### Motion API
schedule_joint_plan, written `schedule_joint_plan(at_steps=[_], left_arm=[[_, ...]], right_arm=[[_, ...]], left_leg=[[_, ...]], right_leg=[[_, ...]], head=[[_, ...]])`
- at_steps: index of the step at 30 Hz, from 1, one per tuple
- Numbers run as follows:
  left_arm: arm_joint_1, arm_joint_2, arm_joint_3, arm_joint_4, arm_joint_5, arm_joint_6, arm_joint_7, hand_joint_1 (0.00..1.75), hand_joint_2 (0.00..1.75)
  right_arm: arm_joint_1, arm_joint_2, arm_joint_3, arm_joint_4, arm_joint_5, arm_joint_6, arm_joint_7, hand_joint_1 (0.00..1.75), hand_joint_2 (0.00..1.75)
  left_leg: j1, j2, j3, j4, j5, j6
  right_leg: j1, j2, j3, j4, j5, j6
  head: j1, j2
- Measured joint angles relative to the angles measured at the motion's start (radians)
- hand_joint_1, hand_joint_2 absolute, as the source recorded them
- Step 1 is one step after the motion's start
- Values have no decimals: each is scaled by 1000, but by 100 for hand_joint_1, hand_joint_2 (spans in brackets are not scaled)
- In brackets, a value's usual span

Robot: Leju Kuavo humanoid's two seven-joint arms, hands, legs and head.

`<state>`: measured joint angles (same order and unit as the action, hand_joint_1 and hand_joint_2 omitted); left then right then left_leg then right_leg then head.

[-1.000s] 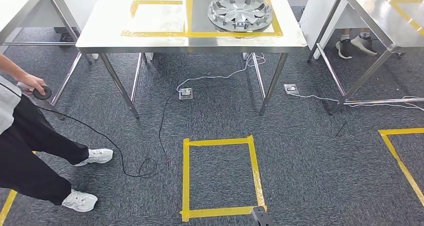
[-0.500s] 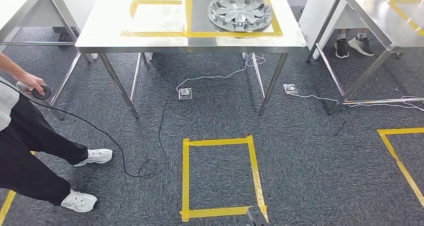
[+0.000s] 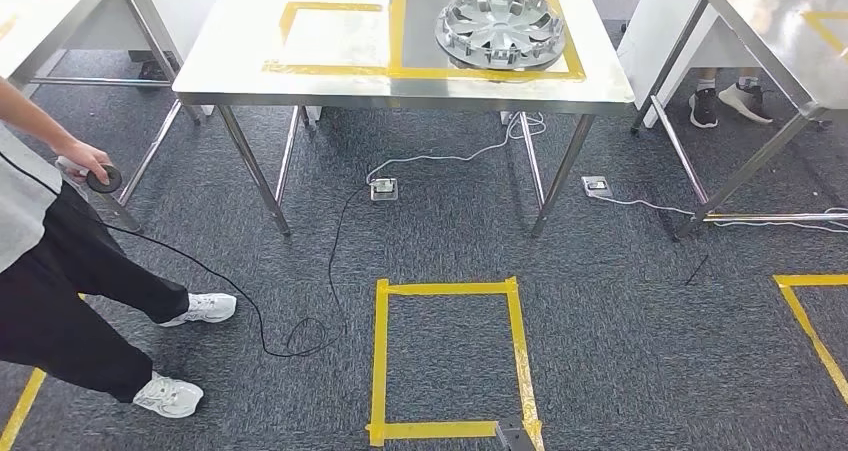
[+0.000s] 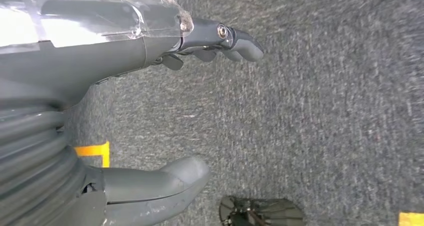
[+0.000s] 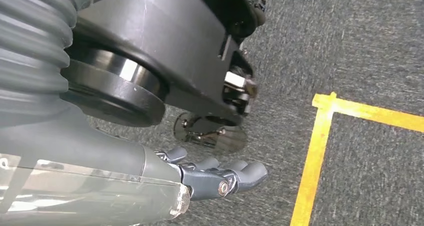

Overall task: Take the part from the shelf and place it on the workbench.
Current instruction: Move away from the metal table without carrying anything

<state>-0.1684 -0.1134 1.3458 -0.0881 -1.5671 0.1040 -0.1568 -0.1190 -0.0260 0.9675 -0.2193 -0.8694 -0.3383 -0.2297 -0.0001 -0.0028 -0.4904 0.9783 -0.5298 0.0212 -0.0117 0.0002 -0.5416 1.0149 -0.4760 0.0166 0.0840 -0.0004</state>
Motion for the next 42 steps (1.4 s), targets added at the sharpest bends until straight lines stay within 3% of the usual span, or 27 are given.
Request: schedule_joint_plan(at_steps=[3,5,7,9,10,11,13,15,19,21,24,25,26,27,28,30,32,34,36,39,40,41,42], left_arm=[[-1,1,0,0,-1,1,0,0,175],[-2,3,0,0,-1,2,0,0,175],[-2,3,0,0,-1,3,0,0,175],[-1,3,0,0,-1,3,0,0,175],[0,3,0,0,-1,4,1,0,175],[1,4,0,0,-1,4,1,0,175],[1,5,0,0,-1,4,1,0,175],[-1,5,0,0,-1,4,-1,0,175],[1,3,0,0,-1,4,-2,0,175],[1,3,0,0,-1,6,-1,0,175],[0,2,0,0,-1,6,0,0,175],[0,2,1,0,-1,6,0,0,175],[1,2,1,0,-1,6,0,0,175],[1,2,1,0,-1,6,1,0,175],[0,2,1,0,-1,6,1,0,175],[-1,-1,0,0,-1,6,1,0,175],[-2,-5,0,0,-1,7,1,0,175],[-2,-6,0,0,-2,7,1,0,175],[-2,-5,0,0,-2,7,1,0,175],[-1,-5,0,0,-2,7,1,0,175],[0,-4,0,0,-2,7,1,0,175],[1,-4,0,0,-2,7,1,0,175],[1,-2,0,0,-2,7,1,0,175]], right_arm=[[-1,0,0,0,0,0,1,0,175],[-1,-1,1,0,0,0,1,0,175],[-2,-1,1,0,0,0,2,0,175],[-2,0,1,0,0,0,2,0,175],[-2,0,2,0,0,0,2,0,175],[-2,0,2,0,0,0,2,0,175],[-2,0,5,-1,0,0,2,0,175],[-4,0,6,-3,-1,0,2,0,175],[-4,0,7,-3,-5,0,2,0,0],[-4,0,8,-3,-8,1,2,0,0],[-3,1,8,-4,-9,4,2,0,0],[-1,1,9,-4,-10,5,2,0,0],[0,1,11,-5,-10,5,2,0,0],[0,1,13,-5,-10,6,2,0,0],[0,1,14,-5,-10,6,2,0,0],[-2,-2,17,-5,-10,6,2,0,0],[-3,-5,17,-5,-10,6,1,0,0],[-1,-6,18,-5,-10,6,1,0,0],[-1,-6,19,-5,-10,6,1,0,0],[-2,-5,19,-5,-10,6,0,0,0],[-1,-4,19,-5,-10,6,0,0,0],[0,-3,19,-5,-10,6,0,0,0],[0,-3,19,-5,-10,6,0,0,0]], left_leg=[[-2,2,-8,3,-3,-16],[-1,3,-19,26,-23,-28],[4,2,-69,128,-76,-39],[8,2,-145,258,-120,-47],[10,2,-168,289,-117,-50],[11,2,-175,285,-94,-52],[16,4,-139,179,-13,-54],[18,6,-98,81,29,-50],[17,4,-92,62,22,-24],[17,4,-92,60,23,-12],[12,6,-91,60,20,-1],[8,6,-89,60,19,1],[4,6,-87,60,17,3],[0,5,-84,60,16,4],[-4,4,-81,60,15,6],[-10,3,-79,60,14,6],[-9,2,-83,59,15,0],[-6,3,-85,58,15,-8],[-5,3,-97,87,-9,-19],[4,1,-173,248,-92,-40],[8,1,-195,293,-105,-45],[13,1,-204,308,-98,-51],[17,2,-195,286,-74,-56]], right_leg=[[3,0,10,-34,-13,-12],[-1,-3,16,-47,-11,-18],[-4,-5,22,-54,-10,-23],[-3,-7,23,-53,-13,-26],[-3,-7,24,-51,-15,-26],[-4,-6,25,-47,-19,-25],[-7,-4,30,-36,-31,-17],[-4,-1,29,-22,-45,-5],[-2,0,25,-13,-55,13],[-3,0,4,35,-90,20],[-3,0,-85,218,-173,22],[-2,0,-105,257,-179,19],[0,0,-111,262,-166,14],[3,0,-99,231,-135,5],[10,1,-75,171,-94,-8],[22,0,-28,58,-42,-39],[29,-1,-10,13,-38,-54],[28,-2,-3,-9,-33,-51],[20,-4,9,-34,-20,-48],[15,-7,14,-43,-15,-46],[14,-8,14,-40,-17,-45],[12,-8,14,-37,-19,-42],[9,-8,14,-32,-23,-38]], head=[[-3,0],[-12,0],[-27,0],[-41,0],[-44,0],[-47,0],[-51,0],[-60,0],[-53,0],[-45,0],[-25,0],[-21,0],[-16,0],[-12,0],[-8,0],[-8,0],[-13,0],[-10,0],[-13,0],[-32,0],[-36,0],[-40,0],[-43,0]])
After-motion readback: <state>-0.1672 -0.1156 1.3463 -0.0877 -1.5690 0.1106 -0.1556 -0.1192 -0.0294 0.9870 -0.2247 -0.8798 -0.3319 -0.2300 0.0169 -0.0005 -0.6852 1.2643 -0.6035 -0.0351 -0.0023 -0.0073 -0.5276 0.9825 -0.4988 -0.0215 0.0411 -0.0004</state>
